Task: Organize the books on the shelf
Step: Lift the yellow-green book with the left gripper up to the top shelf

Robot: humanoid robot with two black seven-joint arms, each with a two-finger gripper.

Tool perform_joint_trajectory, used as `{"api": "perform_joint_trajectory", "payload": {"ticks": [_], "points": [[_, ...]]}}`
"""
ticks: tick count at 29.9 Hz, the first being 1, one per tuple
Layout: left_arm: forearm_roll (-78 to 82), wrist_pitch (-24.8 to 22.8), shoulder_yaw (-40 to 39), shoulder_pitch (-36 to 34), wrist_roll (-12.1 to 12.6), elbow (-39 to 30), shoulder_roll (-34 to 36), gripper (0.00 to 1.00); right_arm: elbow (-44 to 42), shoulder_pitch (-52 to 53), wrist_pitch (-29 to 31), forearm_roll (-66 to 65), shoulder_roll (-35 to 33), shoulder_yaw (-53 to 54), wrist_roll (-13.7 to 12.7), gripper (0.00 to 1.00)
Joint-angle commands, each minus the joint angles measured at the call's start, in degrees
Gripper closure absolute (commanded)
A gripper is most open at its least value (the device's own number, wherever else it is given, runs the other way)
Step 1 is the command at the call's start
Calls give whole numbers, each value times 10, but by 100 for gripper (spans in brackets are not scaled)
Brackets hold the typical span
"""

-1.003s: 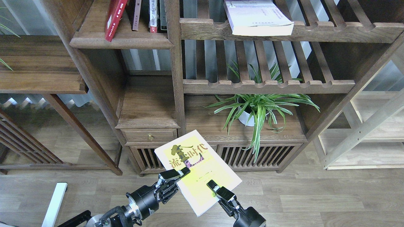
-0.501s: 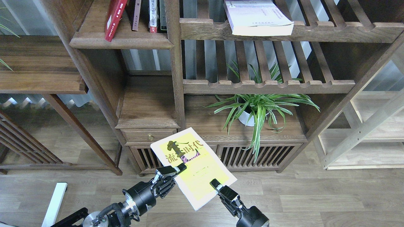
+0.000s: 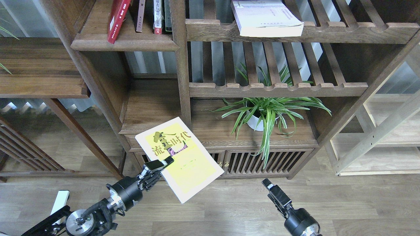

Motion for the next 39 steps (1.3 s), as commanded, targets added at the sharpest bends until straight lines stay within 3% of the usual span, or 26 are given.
{"api": "perform_joint_trajectory", "payload": {"ticks": [1,5,11,22,31,39], "points": [[114,0,-64,-1,1,-10,5,100,-23,20,0,2,0,6,0,1],[259,0,-139,8,2,-52,16,100,-39,41,0,5,1,6,0,1],[423,0,-287,71,1,-215,5,100,-65,66,0,5,6,5,-1,1],[474,0,-406,115,7,-388,2,100,-97,101,0,6,21,4,-1,1],[473,0,-483,156,11,-449,2,100,-113,113,0,5,33,2,-1,1],[467,0,-533,168,11,-462,-2,100,-114,114,0,5,34,-1,-1,1]]}}
